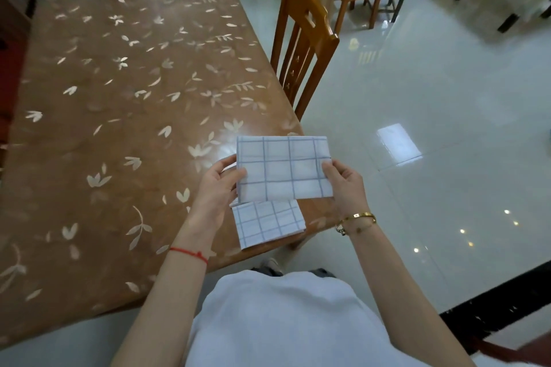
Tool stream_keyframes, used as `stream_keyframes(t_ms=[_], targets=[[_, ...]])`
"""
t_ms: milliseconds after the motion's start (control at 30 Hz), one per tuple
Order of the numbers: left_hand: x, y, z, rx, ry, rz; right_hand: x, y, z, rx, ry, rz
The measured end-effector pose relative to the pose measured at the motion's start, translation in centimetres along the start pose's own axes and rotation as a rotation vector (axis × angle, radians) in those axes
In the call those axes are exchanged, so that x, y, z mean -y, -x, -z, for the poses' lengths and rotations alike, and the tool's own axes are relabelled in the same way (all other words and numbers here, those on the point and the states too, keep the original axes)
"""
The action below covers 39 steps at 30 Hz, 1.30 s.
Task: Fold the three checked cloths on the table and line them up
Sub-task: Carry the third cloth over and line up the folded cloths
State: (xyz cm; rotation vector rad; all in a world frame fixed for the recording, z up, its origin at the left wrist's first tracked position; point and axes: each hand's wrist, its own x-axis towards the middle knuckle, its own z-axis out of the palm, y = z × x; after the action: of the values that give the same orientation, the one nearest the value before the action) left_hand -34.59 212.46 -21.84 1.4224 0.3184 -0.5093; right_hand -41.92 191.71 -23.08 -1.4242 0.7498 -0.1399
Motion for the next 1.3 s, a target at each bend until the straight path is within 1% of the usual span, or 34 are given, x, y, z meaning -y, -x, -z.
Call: stream_keyframes(t_ms=[300,433,567,667,800,900,1033,1133,1300], targets=[[-1.6,-5.1,2.7,-0.060,0.013,0.012,1.1,-6.2,-4.4,0.112,0.128,-0.045],[-2.2,-7.9,3.5,-0.086,0.036,0.015,2.0,-9.7,-6.9,0.199,0.164,-0.060],[-2.3,-11.3,3.7,-0.117,0.073,0.019,2.3,-13.5,-9.3,0.257,0.268,-0.070],[-1.7,-14.0,3.6,-0.172,0.062,0.053,2.1,-16.1,-10.9,0.254,0.340,-0.069],[0.0,-17.4,3.4,-0.266,-0.013,0.073,-0.2,-20.3,-12.3,0.266,0.527,-0.079],[1.6,-19.9,3.5,-0.322,-0.050,0.076,-1.1,-22.1,-13.3,0.245,0.585,-0.102],[3.0,-22.2,4.0,-0.316,-0.090,0.128,-2.3,-23.3,-14.1,0.216,0.673,-0.143],[3.9,-23.2,4.3,-0.292,-0.068,0.175,-3.6,-24.6,-14.3,0.215,0.743,-0.182],[5.0,-24.0,5.2,-0.290,-0.108,0.203,-4.4,-25.4,-14.2,0.292,0.871,-0.202]])
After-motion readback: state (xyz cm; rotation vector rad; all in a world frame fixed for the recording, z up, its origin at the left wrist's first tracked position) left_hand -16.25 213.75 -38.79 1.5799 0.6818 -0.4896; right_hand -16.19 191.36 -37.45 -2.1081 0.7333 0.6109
